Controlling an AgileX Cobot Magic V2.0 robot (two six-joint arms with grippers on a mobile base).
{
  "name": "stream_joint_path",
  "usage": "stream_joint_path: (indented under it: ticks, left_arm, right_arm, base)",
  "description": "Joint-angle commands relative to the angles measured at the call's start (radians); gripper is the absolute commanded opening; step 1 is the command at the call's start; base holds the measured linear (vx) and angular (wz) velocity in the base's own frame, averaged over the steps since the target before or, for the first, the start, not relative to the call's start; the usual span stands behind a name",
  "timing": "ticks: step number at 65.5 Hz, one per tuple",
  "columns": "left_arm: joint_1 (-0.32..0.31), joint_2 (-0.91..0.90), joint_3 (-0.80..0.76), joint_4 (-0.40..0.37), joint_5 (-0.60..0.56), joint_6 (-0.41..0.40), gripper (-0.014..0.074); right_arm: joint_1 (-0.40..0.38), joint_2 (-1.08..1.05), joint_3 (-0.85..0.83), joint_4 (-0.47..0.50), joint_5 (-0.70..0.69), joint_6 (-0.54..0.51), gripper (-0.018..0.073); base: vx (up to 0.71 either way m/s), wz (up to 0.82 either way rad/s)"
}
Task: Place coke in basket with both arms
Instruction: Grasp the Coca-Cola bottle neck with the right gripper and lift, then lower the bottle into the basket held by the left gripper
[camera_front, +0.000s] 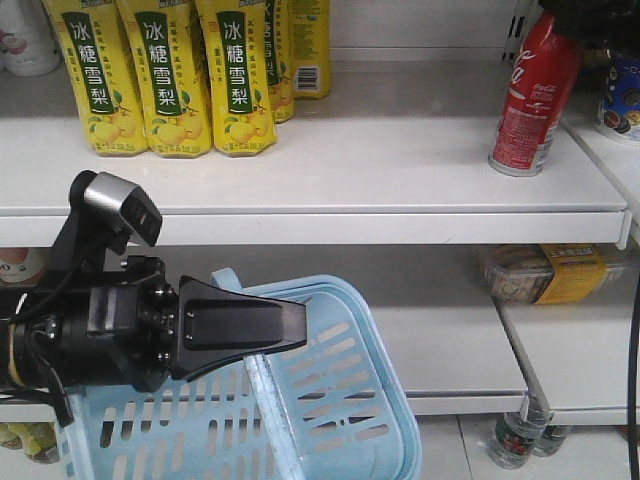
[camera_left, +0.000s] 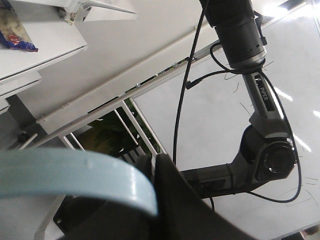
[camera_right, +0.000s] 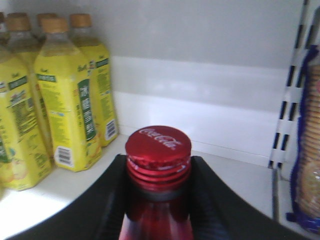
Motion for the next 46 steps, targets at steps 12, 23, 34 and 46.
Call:
stream_joint_path:
  ticks: [12, 23, 34, 46]
  left_arm:
    - [-0.004, -0.025, -0.023, -0.082, -0.196, 0.004, -0.0006]
    - [-0.004, -0.025, -0.023, -0.082, -0.196, 0.004, -0.0006]
    - [-0.004, -0.025, -0.023, -0.082, -0.196, 0.004, -0.0006]
    - [-0.004, -0.025, -0.023, -0.082, -0.196, 0.004, -0.0006]
  right_arm:
    - [-0.005, -0.193, -0.033, -0.057, 0.251, 0.136, -0.0005]
    - [-0.005, -0.306, -0.033, -0.118, 0.454, 0.300, -0.0005]
    - [0.066, -0.334, -0.033, -0.081, 0.550, 0.357, -0.0005]
    - [0.257, -0.288, -0.033, -0.146, 0.473, 0.424, -0.0005]
  base:
    - [0.00, 0.00]
    - [0.00, 0.00]
    - [0.00, 0.00]
    - [0.00, 0.00]
